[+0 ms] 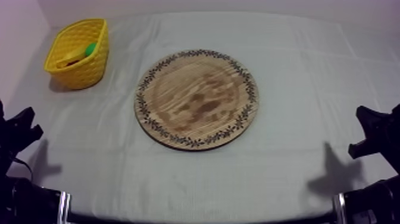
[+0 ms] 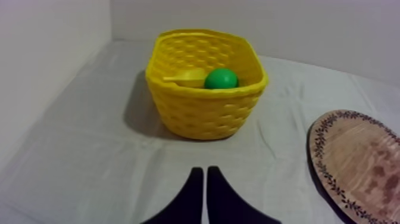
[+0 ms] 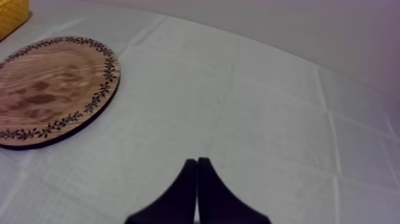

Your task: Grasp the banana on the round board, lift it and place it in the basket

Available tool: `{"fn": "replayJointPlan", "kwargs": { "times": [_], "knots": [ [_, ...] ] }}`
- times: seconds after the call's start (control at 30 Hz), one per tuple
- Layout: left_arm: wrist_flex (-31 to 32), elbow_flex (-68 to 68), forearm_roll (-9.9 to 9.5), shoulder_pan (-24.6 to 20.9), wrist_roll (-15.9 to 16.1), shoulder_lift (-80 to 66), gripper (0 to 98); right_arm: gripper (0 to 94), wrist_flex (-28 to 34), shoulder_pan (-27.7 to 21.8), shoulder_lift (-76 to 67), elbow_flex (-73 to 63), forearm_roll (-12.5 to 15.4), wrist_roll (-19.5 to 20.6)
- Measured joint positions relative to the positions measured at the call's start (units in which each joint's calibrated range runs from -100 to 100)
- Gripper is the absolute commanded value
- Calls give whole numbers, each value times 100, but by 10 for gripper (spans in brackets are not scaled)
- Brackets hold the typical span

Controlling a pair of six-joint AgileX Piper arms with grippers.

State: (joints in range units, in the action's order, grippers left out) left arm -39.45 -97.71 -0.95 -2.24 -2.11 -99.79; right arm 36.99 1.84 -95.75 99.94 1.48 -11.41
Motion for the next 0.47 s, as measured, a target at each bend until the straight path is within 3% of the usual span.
{"fn": "replayJointPlan", "kwargs": {
  "times": [0.3, 0.47],
  "knots": [
    [0, -6, -49, 15, -209, 0, 0, 3, 0, 0, 0, 0, 0, 0],
    [155, -55, -58, 15, -102, 0, 0, 3, 0, 0, 0, 0, 0, 0]
  ]
}}
